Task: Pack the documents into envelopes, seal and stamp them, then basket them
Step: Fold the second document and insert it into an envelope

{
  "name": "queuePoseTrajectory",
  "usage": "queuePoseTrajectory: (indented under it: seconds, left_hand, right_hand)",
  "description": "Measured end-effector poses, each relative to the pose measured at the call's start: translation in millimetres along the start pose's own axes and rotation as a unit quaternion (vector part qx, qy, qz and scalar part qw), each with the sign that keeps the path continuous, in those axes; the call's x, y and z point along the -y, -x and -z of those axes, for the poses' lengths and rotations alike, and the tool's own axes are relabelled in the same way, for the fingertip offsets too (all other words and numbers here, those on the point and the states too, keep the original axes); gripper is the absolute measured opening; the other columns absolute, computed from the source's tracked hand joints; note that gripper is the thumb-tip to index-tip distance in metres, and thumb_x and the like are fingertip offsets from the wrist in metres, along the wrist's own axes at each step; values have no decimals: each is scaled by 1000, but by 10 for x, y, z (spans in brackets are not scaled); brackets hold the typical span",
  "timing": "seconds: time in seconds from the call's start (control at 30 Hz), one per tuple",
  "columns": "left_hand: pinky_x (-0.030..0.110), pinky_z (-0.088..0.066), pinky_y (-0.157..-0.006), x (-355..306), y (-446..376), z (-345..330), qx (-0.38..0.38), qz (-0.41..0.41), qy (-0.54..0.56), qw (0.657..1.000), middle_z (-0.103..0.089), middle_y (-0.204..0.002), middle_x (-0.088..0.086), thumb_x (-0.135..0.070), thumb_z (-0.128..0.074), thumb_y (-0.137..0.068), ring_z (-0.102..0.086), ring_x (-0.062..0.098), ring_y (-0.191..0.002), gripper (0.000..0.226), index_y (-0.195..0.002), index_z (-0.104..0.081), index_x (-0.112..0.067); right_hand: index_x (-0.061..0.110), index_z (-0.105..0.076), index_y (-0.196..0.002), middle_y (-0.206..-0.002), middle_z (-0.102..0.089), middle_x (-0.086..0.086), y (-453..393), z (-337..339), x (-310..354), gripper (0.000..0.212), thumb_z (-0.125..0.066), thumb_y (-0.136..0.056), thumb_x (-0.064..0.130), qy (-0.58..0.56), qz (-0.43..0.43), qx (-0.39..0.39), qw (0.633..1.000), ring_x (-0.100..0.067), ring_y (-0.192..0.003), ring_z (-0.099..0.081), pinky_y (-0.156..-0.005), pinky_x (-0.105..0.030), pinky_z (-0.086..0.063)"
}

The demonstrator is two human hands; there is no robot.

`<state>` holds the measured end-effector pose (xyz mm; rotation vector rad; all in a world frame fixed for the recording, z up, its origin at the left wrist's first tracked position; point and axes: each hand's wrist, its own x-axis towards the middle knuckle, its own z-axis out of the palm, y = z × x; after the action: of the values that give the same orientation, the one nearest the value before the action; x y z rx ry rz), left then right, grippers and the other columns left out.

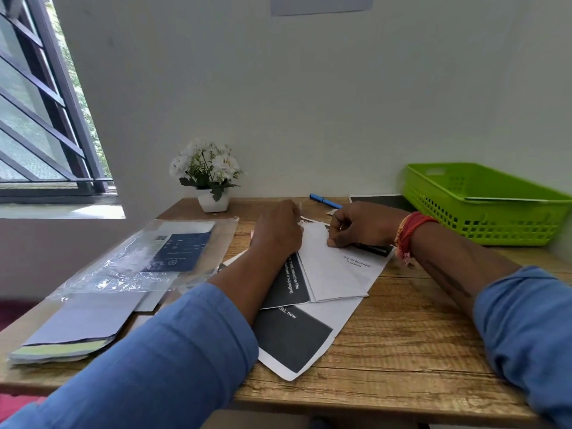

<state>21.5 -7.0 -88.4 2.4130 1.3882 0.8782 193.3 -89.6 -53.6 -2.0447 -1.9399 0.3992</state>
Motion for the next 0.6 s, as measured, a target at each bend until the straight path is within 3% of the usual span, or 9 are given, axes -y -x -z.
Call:
queuePoseTrajectory:
  seconds: [0.1,0.2,0.33,0.6]
  left_hand:
    - [41,-46,-101,-97,37,-72,-16,-79,-100,992,-56,-126,9,-18,-64,-93,-56,31,-116,30,-121,-69,-28]
    - [44,-46,-102,-196,49,-160,36,-151,-114,981,-65,-122,5,-22,-60,-96,-58,28,-116,27,-117,-71,-34]
    - [44,-48,-101,-166,22,-213,73,-154,-92,981,-67,-124,2,-26,-55,-99,-59,25,-117,27,-121,-70,-34]
    - [41,-46,-103,-127,-15,-278,58,-148,-79,984,-65,-127,0,-29,-56,-100,-58,21,-120,24,-119,-70,-28]
  right_hand:
    - [27,-70,-88,-85,-61,14,-9,-26,2,10,-75,-87,36,6,2,-13,1000,-5,-78,-55,-65,-23,-37]
    - [27,-64,-80,-84,-60,11,-32,-63,5,18,-74,-86,42,31,10,-39,999,-10,-79,-55,-64,-25,-37]
    - [27,-61,-85,-90,-60,9,-24,-74,8,20,-71,-88,44,50,-5,-39,998,-14,-87,-56,-70,-28,-39]
    - [22,-64,-91,-83,-63,7,82,81,24,28,-76,-83,47,44,-31,46,997,-10,-74,-55,-64,-25,-41]
